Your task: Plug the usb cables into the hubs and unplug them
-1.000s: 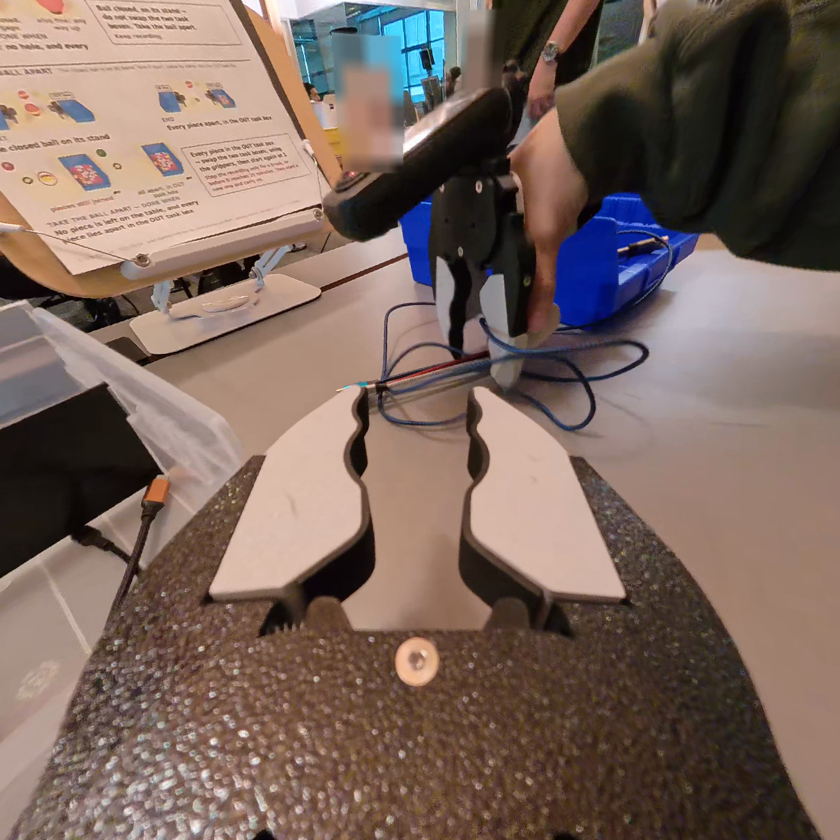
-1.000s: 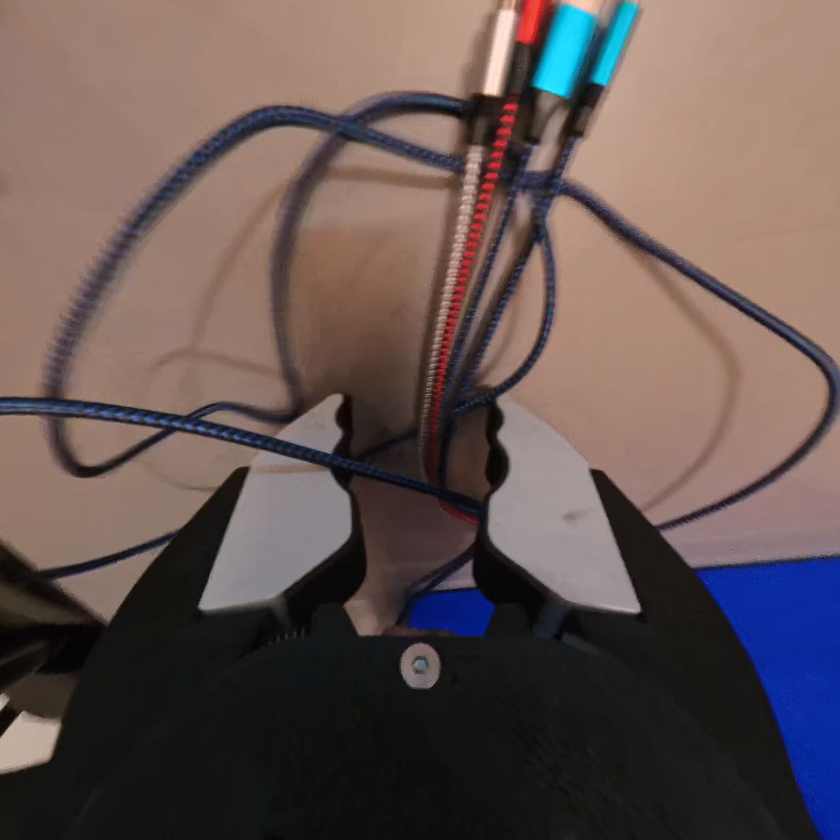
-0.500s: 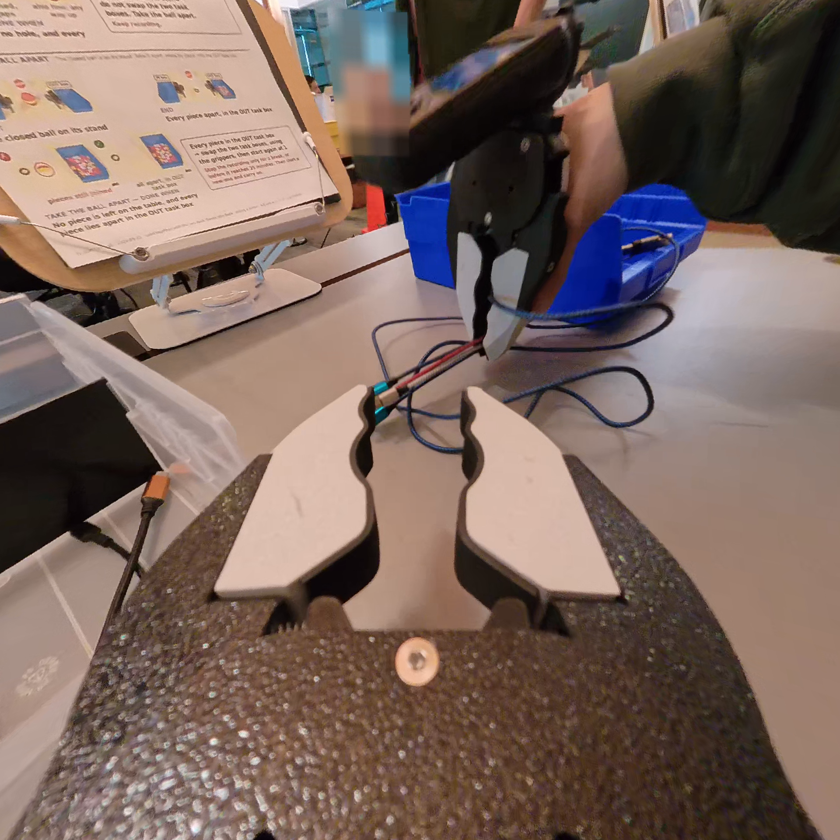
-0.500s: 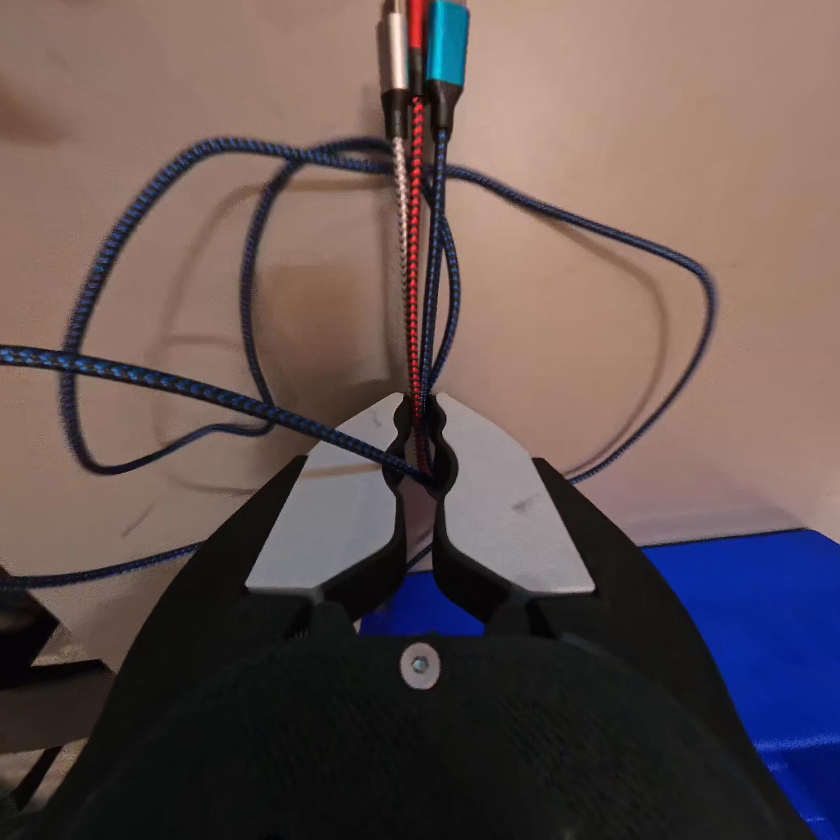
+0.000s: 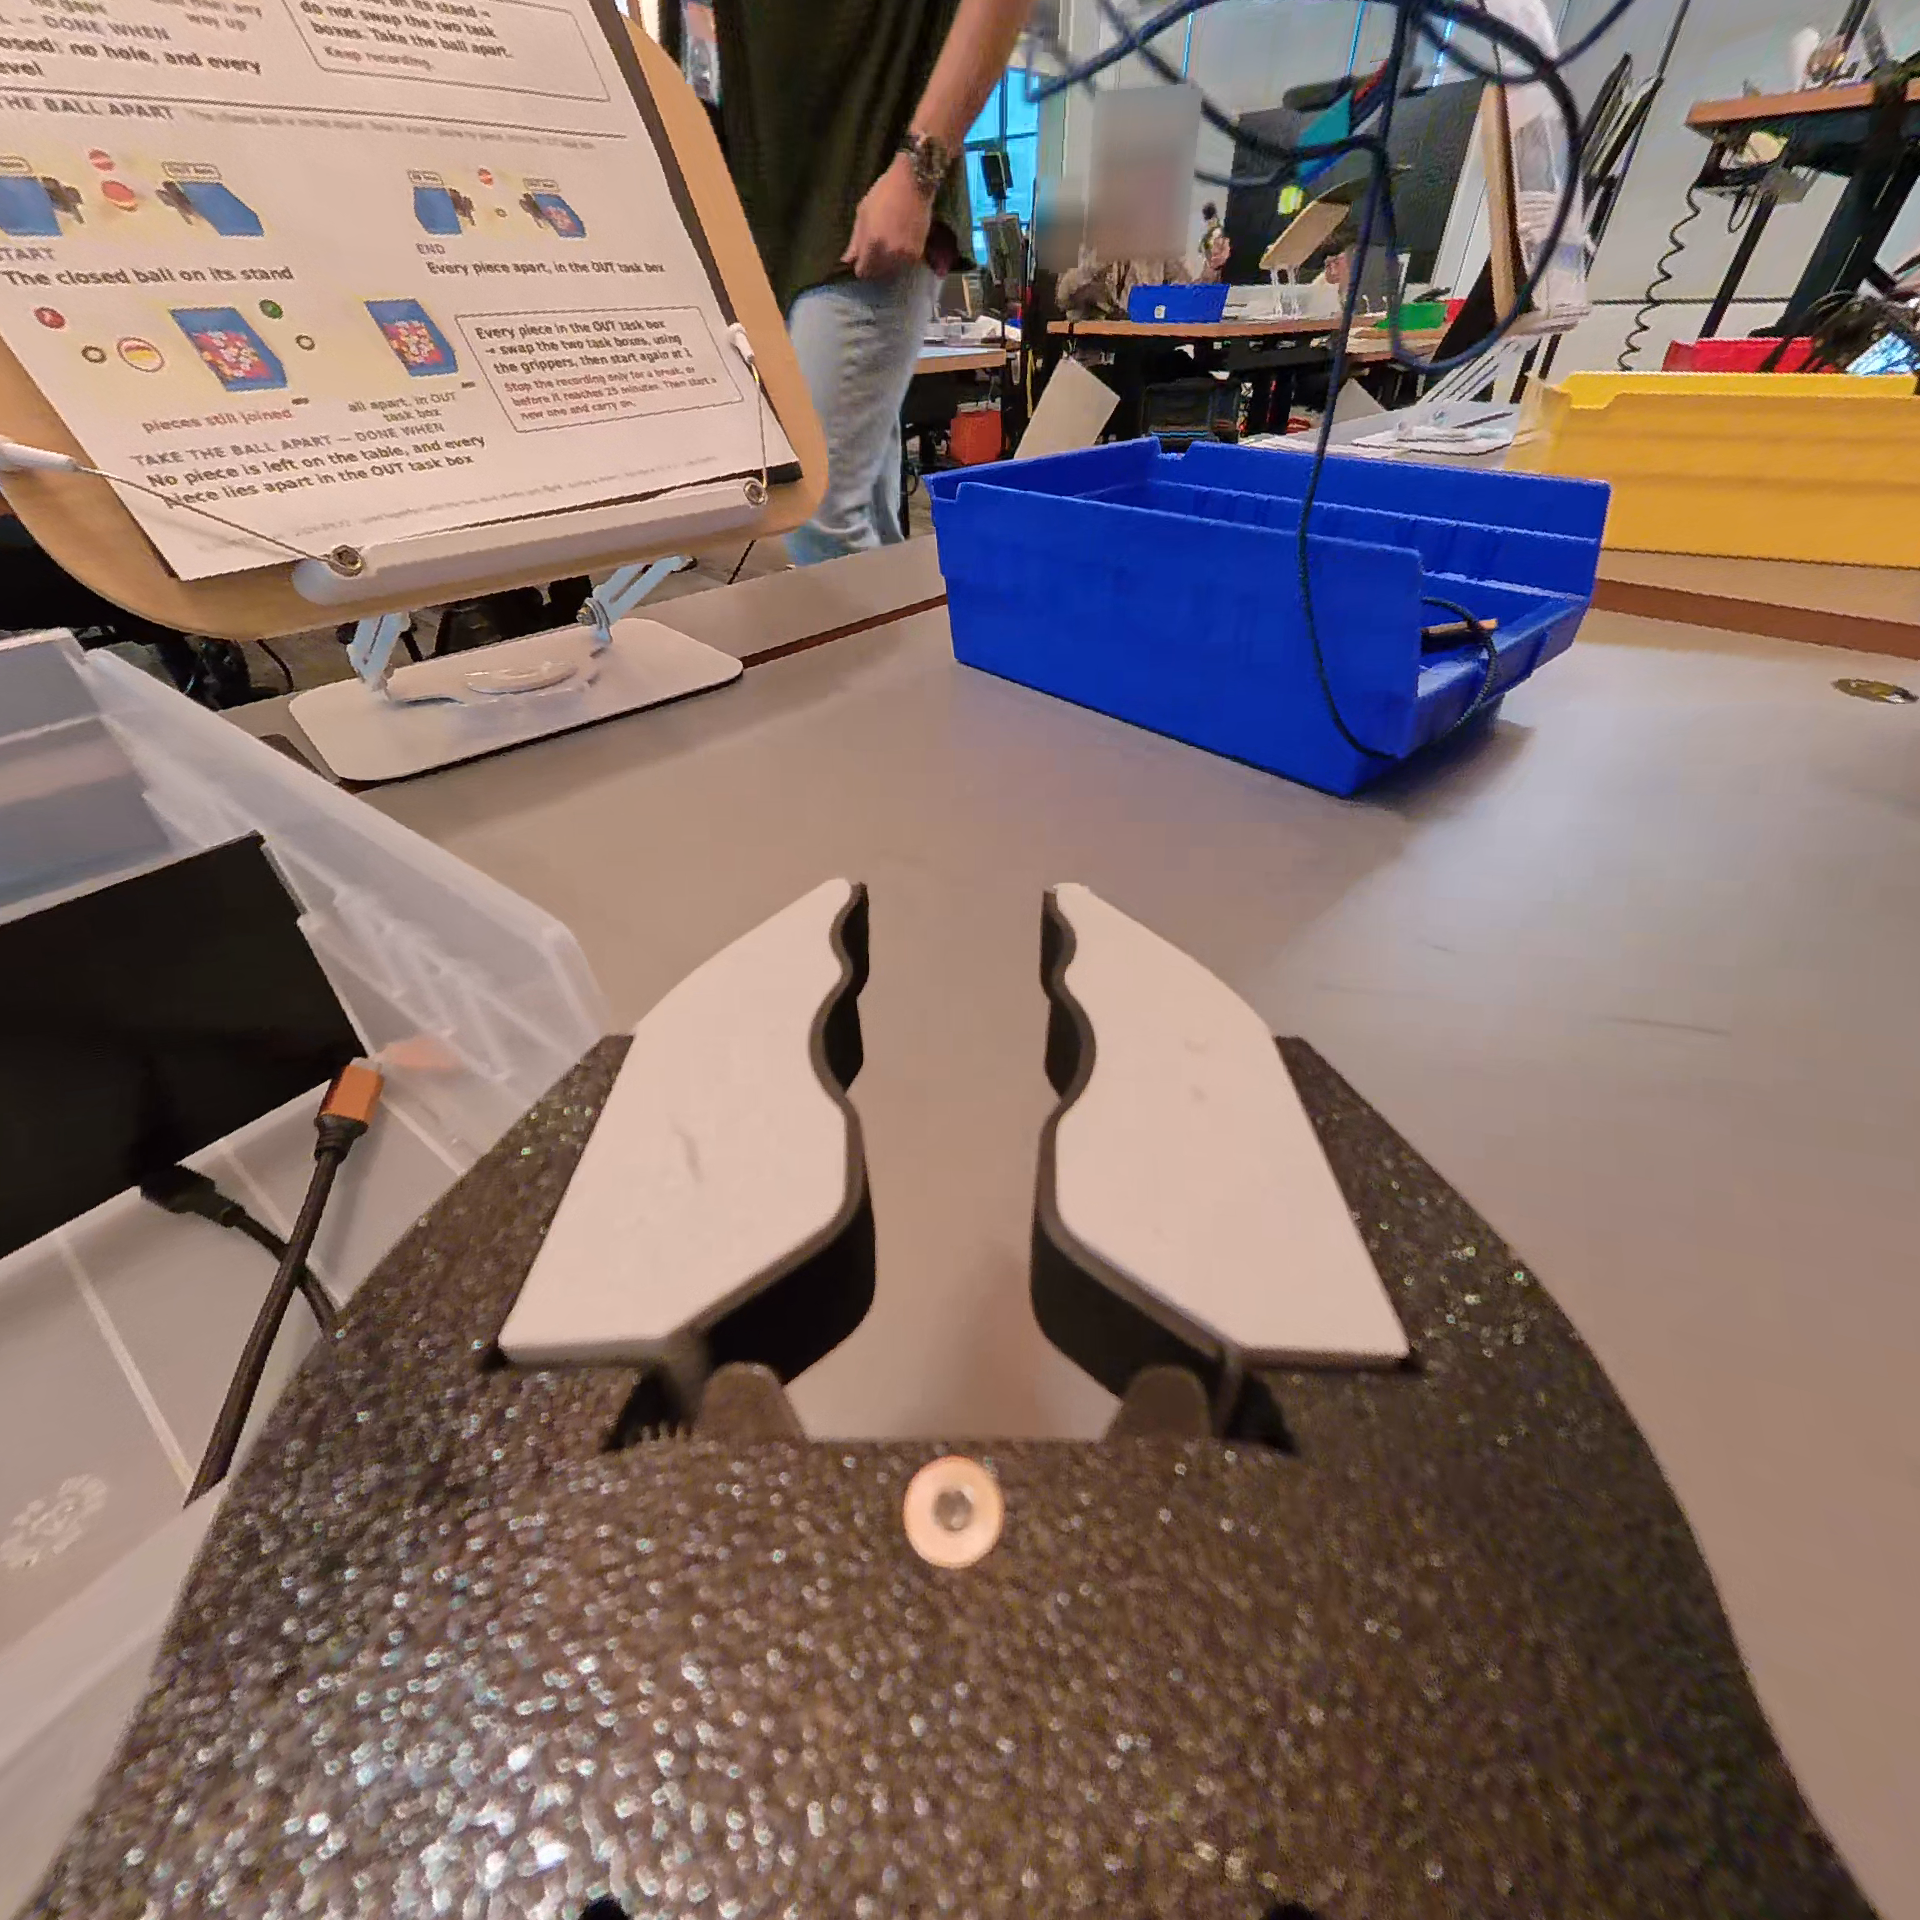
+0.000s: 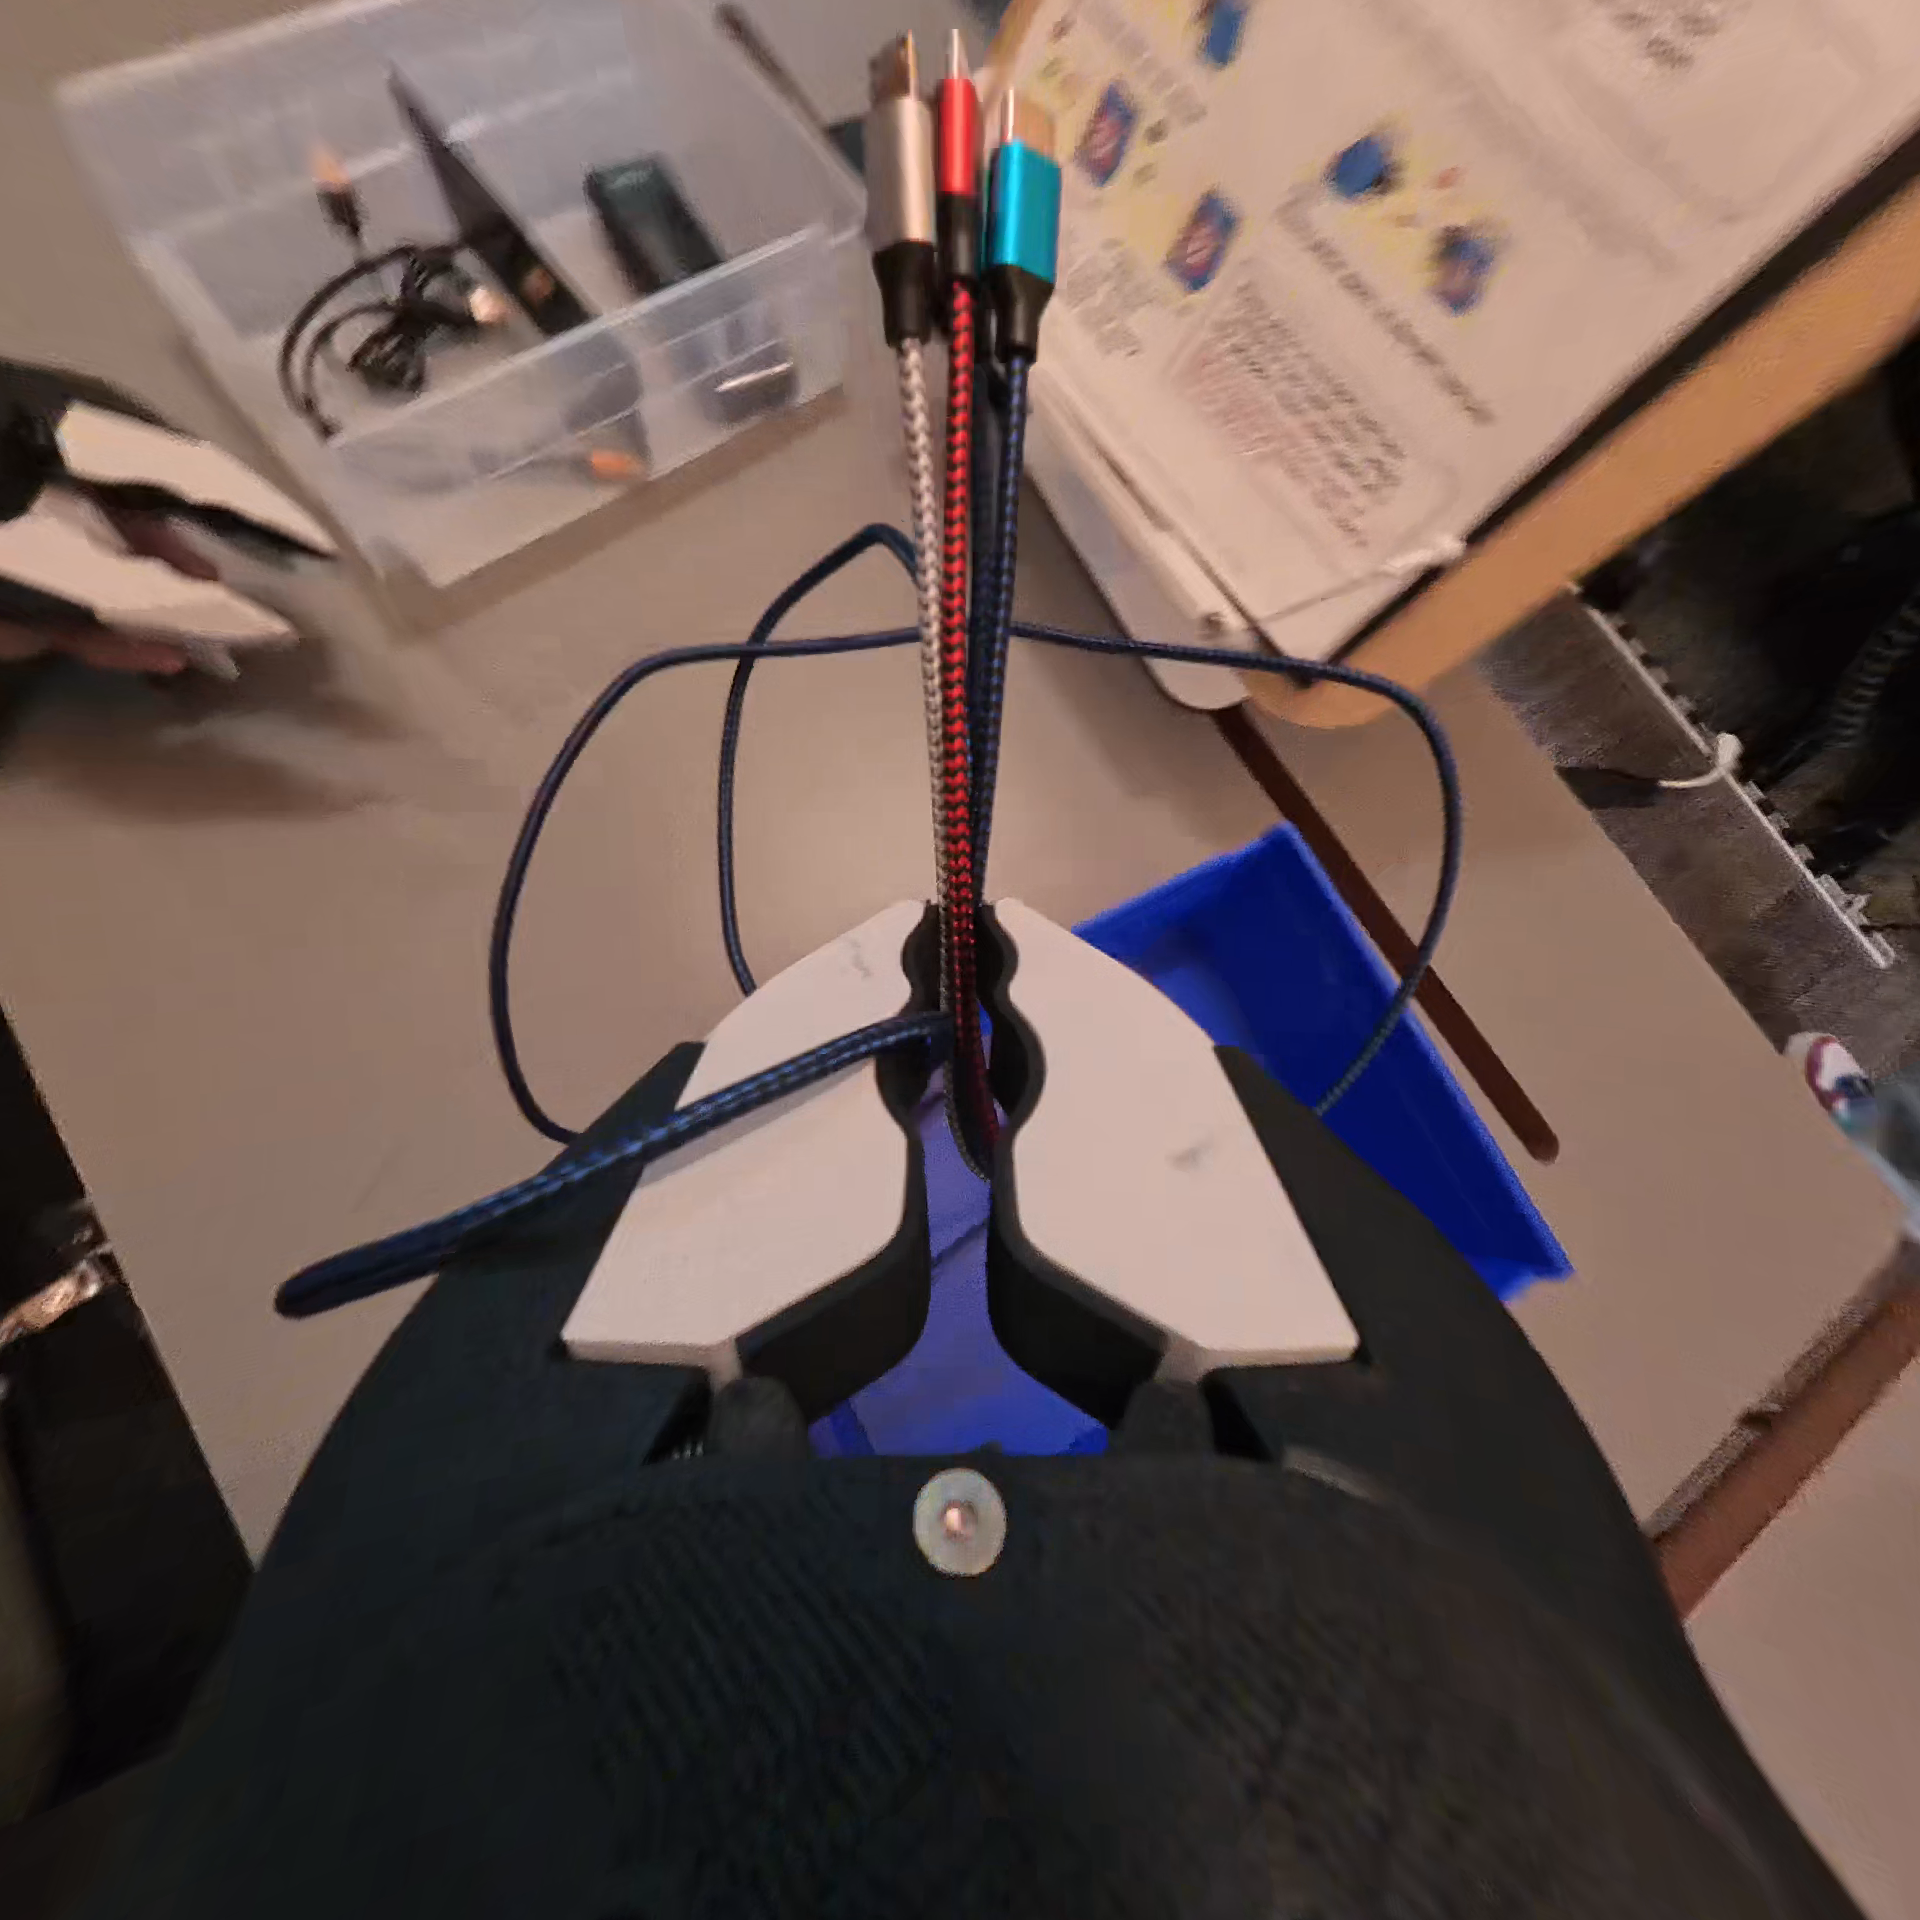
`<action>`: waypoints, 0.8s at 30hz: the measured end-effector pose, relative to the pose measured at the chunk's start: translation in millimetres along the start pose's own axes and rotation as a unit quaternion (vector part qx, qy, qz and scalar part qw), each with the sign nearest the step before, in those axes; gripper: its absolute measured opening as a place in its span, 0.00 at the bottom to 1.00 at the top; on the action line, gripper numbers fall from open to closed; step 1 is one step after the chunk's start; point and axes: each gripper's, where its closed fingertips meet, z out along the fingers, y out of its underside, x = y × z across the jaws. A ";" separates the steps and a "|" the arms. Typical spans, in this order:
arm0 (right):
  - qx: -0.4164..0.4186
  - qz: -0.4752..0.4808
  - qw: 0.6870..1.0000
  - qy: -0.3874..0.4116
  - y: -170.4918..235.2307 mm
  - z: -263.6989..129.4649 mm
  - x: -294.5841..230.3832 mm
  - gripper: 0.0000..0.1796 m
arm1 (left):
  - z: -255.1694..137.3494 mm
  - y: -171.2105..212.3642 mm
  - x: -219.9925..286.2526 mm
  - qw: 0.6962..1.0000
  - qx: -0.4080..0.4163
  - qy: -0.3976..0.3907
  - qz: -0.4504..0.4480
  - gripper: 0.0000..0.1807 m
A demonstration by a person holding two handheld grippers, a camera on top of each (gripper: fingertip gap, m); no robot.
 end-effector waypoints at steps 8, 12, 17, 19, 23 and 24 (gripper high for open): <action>-0.055 0.129 0.978 0.152 105.0 -3.1 80.1 0.04 | 0.3 0.4 -1.2 1.000 -0.001 0.000 -0.005 0.16; -0.052 0.093 0.994 0.023 126.4 29.7 32.6 0.04 | 0.5 0.8 -1.2 1.000 -0.003 0.001 -0.006 0.16; 0.084 -0.038 0.986 -0.141 77.3 12.7 -59.2 0.03 | 0.5 0.9 -1.8 1.000 -0.003 0.003 -0.011 0.16; 0.095 -0.098 0.974 -0.181 66.1 -2.8 -97.1 0.03 | 0.5 0.9 -2.4 1.000 -0.003 0.003 -0.015 0.16; 0.099 -0.180 0.954 -0.216 57.1 -35.5 -134.3 0.03 | 0.3 0.6 -2.4 1.000 -0.002 0.003 -0.015 0.15; 0.106 -0.183 0.957 -0.198 52.2 -42.8 -128.7 0.03 | 0.4 0.9 -2.2 1.000 -0.003 0.003 -0.014 0.15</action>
